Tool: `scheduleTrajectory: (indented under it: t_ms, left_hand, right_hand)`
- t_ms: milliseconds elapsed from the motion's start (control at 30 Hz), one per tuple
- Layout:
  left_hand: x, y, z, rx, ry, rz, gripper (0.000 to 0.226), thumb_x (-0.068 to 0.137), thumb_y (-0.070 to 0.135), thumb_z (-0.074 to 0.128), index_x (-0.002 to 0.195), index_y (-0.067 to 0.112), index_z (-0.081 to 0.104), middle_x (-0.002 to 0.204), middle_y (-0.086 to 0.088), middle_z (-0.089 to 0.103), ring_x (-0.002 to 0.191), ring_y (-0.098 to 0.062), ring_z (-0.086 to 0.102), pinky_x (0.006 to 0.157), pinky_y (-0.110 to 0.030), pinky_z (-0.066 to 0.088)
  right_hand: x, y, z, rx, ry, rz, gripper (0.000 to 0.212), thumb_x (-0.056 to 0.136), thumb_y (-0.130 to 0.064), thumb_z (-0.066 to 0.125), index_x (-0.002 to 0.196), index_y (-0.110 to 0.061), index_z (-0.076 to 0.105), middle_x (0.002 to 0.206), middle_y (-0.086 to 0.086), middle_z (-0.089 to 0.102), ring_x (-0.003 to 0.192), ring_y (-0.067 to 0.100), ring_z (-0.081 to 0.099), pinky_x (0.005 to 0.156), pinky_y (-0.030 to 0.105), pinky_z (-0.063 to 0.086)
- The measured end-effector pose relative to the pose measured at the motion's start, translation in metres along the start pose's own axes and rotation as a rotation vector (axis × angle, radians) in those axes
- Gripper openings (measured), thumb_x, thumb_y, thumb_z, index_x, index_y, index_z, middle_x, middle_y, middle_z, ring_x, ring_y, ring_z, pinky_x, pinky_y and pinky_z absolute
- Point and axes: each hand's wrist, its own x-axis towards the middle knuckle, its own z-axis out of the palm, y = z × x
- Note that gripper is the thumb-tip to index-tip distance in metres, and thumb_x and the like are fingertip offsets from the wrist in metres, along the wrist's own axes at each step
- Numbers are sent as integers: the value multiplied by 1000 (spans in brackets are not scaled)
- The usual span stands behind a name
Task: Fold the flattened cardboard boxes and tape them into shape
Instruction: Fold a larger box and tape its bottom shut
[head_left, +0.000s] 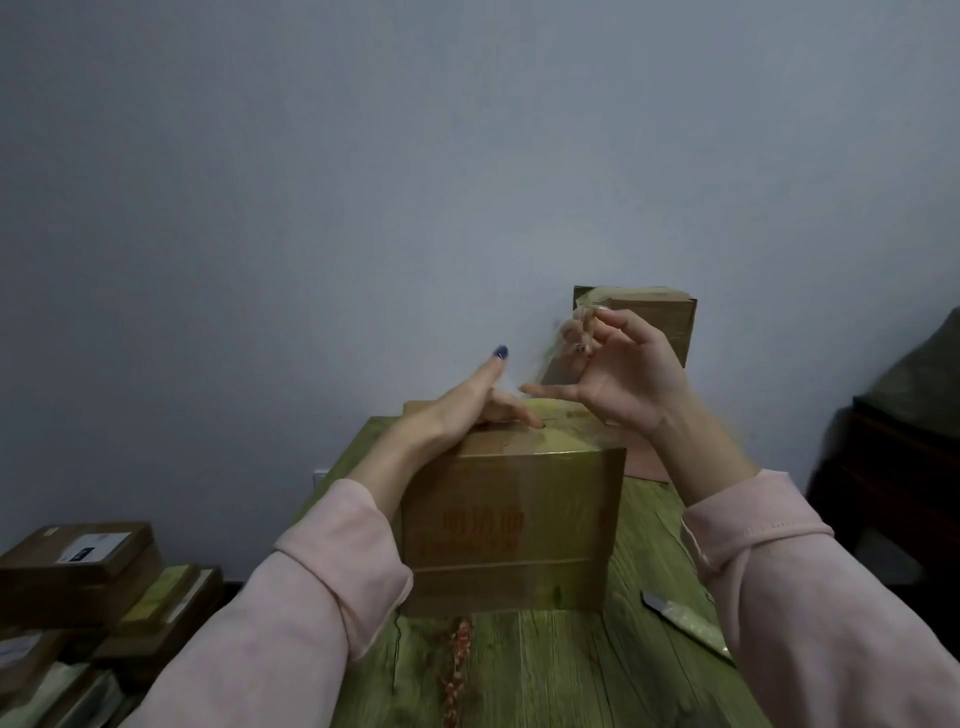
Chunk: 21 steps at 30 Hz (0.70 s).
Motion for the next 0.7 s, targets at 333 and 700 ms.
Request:
scheduleTrajectory:
  t_ms: [333,700]
  left_hand:
    - [7,-10,-5,154,83,65,50,99,21,27,84,16,74,109,5,66,106,-3,54,78,7,27]
    - [10,-14,-4,388,231,16,49,78,38,32,36,23,52,98,-6,72,97,-19,63,91,-40,45]
  right_hand:
    - [-12,-25,-5,-315,444,77,6,87,-19,60,83,-17,56,48,-6,50,43,5,48,87,56,47]
    - [-18,-20,-30,-745,720,231,10,77,-10,75,78,-5,67,69,3,60,66,11,55,87,38,52]
